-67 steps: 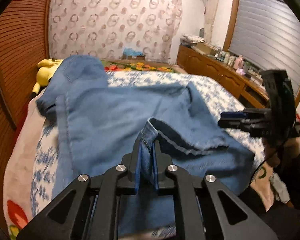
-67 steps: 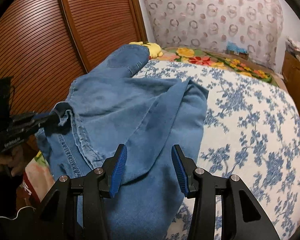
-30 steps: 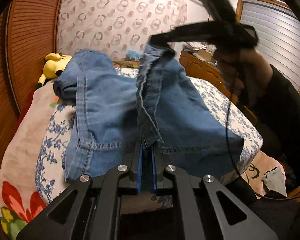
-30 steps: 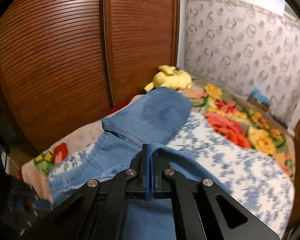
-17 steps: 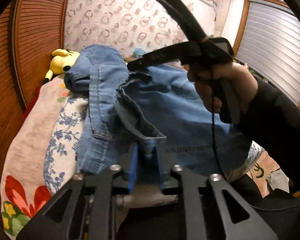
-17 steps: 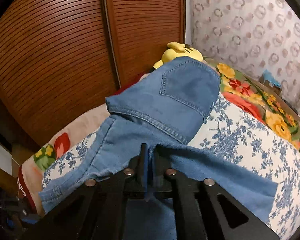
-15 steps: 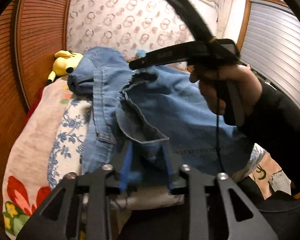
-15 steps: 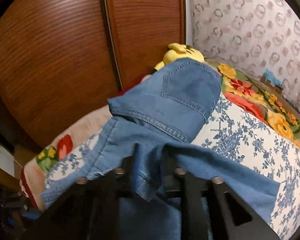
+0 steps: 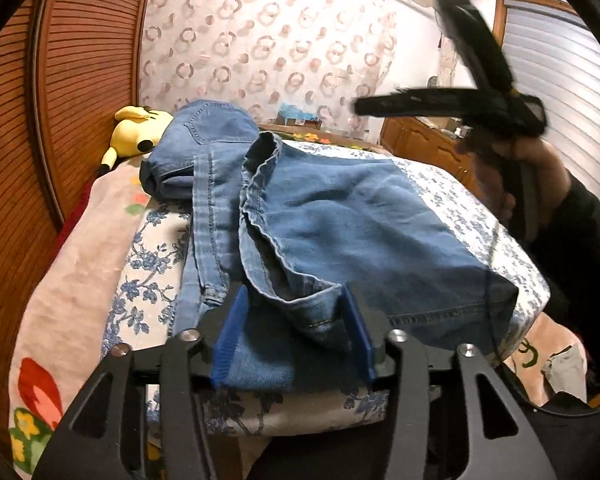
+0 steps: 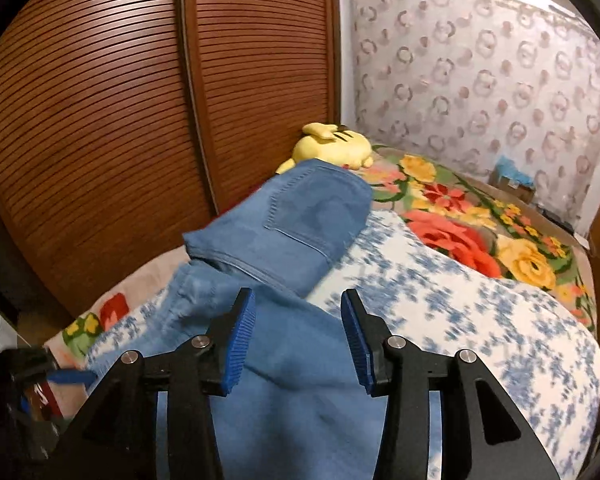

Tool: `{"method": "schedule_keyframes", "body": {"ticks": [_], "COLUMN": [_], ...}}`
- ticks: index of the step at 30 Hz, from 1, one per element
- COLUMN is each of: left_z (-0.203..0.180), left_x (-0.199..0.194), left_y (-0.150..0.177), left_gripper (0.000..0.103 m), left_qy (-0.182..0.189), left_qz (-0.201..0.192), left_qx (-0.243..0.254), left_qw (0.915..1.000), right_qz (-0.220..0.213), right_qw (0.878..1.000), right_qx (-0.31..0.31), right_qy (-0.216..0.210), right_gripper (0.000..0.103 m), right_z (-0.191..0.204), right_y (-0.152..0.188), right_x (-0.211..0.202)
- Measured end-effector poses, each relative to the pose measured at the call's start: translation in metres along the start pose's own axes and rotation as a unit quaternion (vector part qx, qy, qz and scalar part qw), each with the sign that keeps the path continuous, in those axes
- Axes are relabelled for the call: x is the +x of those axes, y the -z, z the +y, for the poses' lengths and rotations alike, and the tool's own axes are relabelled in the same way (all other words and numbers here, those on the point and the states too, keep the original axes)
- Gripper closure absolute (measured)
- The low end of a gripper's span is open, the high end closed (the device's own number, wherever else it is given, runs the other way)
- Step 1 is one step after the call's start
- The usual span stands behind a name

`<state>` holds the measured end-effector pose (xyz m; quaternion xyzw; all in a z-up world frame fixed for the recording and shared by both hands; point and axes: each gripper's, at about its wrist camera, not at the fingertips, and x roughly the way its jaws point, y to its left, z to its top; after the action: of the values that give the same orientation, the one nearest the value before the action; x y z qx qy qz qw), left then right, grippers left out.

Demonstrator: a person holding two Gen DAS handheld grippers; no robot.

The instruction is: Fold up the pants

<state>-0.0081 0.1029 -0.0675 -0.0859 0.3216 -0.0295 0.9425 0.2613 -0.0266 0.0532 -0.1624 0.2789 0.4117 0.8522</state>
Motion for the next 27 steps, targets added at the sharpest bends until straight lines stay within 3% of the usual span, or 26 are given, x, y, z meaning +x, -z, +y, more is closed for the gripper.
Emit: {"method": "schedule_keyframes", "body": {"ticks": [2,8,12,21,27], "left_z": [0.001,-0.003,-0.009,0.009,0.016], "left_x": [0.000,-0.004,0.007,0.028,0.028], "left_y": [-0.002,-0.014,-0.015,0.003,0.010], "left_gripper": [0.025,0.025,0.025,0.025,0.025], "left_qy": [-0.004,-0.017,-0.024,-0.065,-0.056], "left_qz": [-0.003,-0.023,-0.014,0.027,0.029], "left_qx": [0.000,0.004,0.011,0.000,-0.004], "left_qw": [1.0000,0.9996,0.9996,0.9975,0.9980], "right_qz": [0.000,0.004,0.008,0.045,0.079], "right_qw": [1.000,0.999,0.998,0.995,0.991], "right_qx": [0.006,0.030,0.054,0.078,0.101], "right_qy": [0.011,0.042,0.041,0.029,0.033], "right_gripper": [0.051,0.050,0.049,0.045,0.045], "right_z": [-0.012,-0.030,-0.028,-0.013,-0.005], "right_y": [0.011,0.049,0.078,0.121,0.148], "right_x": [-0.015,-0.066,-0.097,-0.095,-0.086]}}
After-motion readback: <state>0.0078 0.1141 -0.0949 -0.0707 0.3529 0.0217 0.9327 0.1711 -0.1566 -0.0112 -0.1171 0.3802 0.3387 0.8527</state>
